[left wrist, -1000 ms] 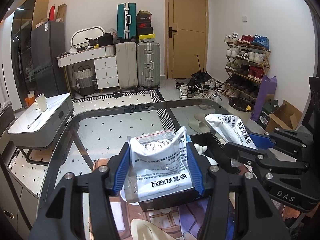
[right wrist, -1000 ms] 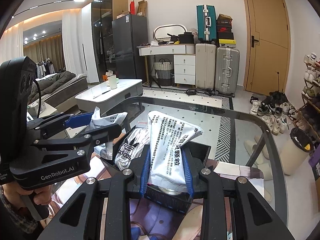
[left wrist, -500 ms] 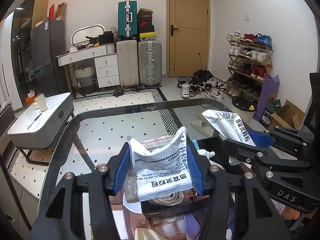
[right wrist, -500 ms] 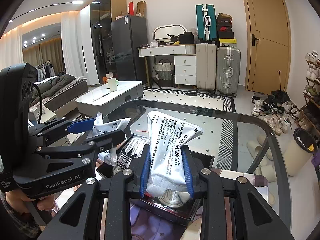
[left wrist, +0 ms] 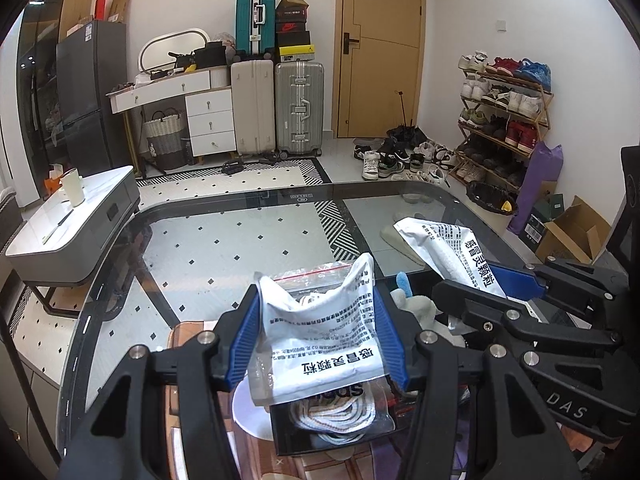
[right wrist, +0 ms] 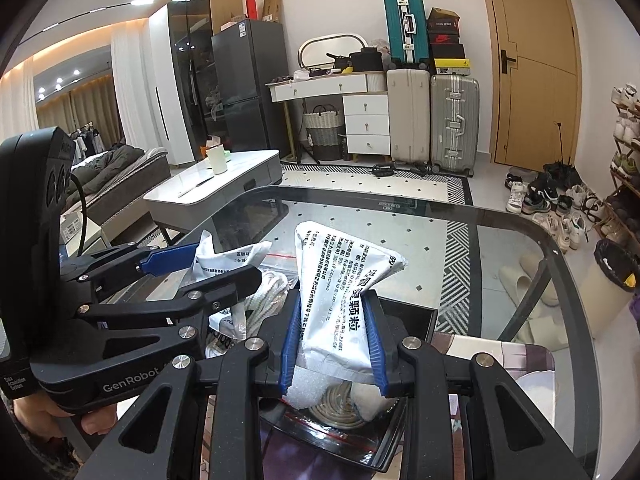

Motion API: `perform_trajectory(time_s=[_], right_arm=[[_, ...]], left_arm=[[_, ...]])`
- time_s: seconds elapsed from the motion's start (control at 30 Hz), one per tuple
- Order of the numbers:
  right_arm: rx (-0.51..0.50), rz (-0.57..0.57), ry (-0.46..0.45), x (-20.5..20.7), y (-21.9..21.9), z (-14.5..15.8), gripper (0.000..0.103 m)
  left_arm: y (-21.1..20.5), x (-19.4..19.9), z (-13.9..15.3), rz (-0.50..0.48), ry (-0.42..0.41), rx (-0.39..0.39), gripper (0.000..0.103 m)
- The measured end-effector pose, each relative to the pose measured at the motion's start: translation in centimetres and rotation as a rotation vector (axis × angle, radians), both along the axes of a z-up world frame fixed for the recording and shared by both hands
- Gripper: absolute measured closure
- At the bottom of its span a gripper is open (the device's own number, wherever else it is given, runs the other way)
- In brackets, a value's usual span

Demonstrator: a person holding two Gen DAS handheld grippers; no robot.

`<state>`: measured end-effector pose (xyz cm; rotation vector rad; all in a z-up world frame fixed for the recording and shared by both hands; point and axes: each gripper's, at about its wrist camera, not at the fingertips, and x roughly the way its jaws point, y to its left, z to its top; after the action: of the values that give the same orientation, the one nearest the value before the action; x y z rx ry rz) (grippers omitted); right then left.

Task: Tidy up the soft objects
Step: 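Lower both sachet packets into the black box and open both tools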

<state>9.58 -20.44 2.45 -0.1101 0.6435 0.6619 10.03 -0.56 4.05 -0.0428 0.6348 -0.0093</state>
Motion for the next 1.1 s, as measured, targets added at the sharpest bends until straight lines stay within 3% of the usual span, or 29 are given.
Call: perform_trajectory(time_s=[0.63,0.97,1.1], right_arm=[[-0.034,0.015,0.105,2.0,0.4,-3.5,0.072],[-0.041,0.020,0.076,1.6,0.0,-2.9,0.054],[-0.030,0.024,0.067,1.3,-0.2,-2.6,0.053]], left_arm=[[-0.1,0.7,-1.8,-0.028,0.074,-0.026,0.048],[-0.1,0.0,-1.7,-0.034,0.070,-0.021,0.038],[-0.1,-0.5,-1.6,-0.042,0.060,-0.018,0.036]])
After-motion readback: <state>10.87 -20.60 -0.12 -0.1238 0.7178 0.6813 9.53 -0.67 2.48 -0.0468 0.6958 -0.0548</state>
